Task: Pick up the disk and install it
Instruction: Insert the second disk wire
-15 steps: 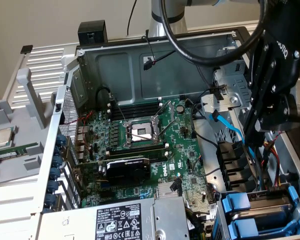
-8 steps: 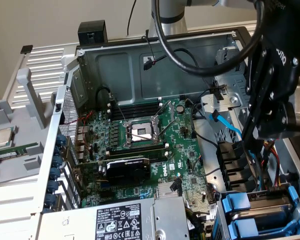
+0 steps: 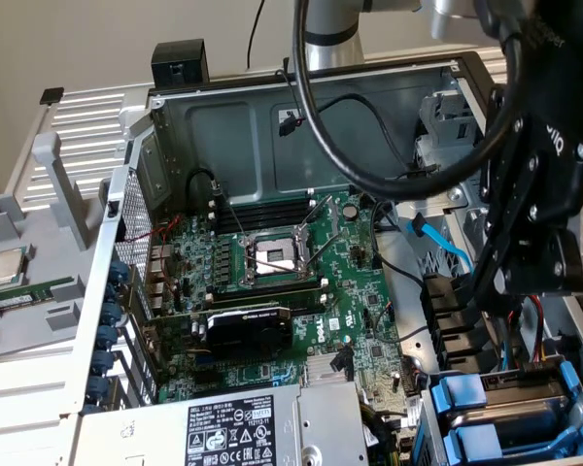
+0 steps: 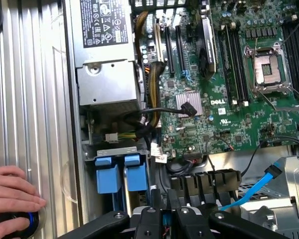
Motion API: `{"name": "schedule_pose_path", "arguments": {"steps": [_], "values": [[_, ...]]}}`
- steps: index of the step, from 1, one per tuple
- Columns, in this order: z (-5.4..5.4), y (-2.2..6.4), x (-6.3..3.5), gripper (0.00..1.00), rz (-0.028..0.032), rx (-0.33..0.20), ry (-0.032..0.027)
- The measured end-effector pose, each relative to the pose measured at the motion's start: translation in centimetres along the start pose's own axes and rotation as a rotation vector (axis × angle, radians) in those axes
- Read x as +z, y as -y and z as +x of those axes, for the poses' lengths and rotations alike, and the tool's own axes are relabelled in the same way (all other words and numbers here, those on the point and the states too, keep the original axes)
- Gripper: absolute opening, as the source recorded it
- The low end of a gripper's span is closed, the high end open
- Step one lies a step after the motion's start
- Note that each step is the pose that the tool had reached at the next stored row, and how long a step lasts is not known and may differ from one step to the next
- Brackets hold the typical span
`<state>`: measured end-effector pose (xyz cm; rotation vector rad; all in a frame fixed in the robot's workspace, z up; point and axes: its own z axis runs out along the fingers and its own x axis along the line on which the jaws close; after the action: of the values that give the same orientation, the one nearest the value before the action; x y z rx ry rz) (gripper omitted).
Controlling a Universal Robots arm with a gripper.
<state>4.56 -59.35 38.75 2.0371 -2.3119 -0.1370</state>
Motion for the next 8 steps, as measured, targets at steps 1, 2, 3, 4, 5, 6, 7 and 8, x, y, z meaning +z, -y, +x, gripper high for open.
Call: {"name": "schedule_pose_path", "arguments": {"steps": [1,2,3,4,5,6,7,8], "values": [[0.20,0.04,0.08,0.16,-0.0004,-0.001,0.0049],[0.39,0.07,0.17,0.16,-0.0007,-0.002,0.0089],[0.58,0.11,0.27,0.16,-0.0011,-0.003,0.0124],[0.75,0.14,0.39,0.16,-0.0014,-0.003,0.0154],[0.87,0.17,0.54,0.16,-0.0016,-0.003,0.0179],[0.96,0.19,0.65,0.16,-0.0016,-0.004,0.0193],[1.00,0.21,0.80,0.16,-0.0016,-0.005,0.0208],[1.01,0.23,0.94,0.16,-0.0013,-0.007,0.0212]]}}
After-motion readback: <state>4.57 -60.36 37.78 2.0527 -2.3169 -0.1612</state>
